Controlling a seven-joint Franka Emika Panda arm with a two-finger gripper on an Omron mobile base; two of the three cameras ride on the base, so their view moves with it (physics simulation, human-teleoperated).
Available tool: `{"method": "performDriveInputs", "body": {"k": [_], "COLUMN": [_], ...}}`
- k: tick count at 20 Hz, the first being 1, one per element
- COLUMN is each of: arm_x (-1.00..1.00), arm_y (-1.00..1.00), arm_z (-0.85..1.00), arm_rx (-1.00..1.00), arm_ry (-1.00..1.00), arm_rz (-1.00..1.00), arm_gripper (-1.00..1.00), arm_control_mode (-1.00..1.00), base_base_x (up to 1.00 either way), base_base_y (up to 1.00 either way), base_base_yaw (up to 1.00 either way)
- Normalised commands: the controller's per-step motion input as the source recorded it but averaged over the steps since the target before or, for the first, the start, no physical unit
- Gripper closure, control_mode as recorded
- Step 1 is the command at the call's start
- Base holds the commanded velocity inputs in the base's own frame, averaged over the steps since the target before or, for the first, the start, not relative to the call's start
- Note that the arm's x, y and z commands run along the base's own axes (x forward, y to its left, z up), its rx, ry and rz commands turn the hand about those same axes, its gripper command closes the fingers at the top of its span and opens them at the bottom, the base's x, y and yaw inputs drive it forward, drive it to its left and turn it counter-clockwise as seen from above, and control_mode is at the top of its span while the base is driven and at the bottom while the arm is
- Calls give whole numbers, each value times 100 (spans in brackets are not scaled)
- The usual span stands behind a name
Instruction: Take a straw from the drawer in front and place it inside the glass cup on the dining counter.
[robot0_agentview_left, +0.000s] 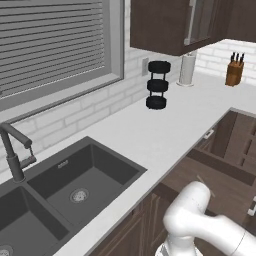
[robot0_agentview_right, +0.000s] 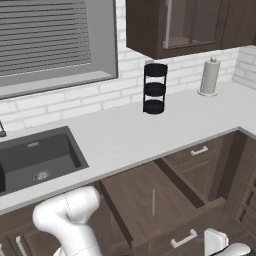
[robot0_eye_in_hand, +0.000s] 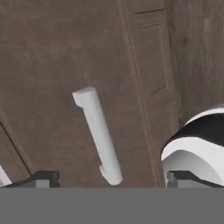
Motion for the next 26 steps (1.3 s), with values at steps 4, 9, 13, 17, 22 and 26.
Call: {"method": "performDriveInputs", "body": {"k": [4,9,13,17,22,26], "arm_x": [-11,5,20,29,45,38], "arm_y": [-3,3,12,25,39,49], "arm_z": [99,99,87,44,2,0], "arm_rx": [-25,-33,-34,-37,-36,-31], "arm_ry": [0,1,6,18,21,21], "arm_rz": [0,0,0,0,9,16], "arm_gripper": [-100,-100,-100,-100,-100,-100], "arm_control_mode": [-100,-100,-100,-100,-100,-100], "base_base_x": [0,0,0,0,0,0], "base_base_y": [0,0,0,0,0,0], "base_base_yaw": [0,0,0,0,0,0]}}
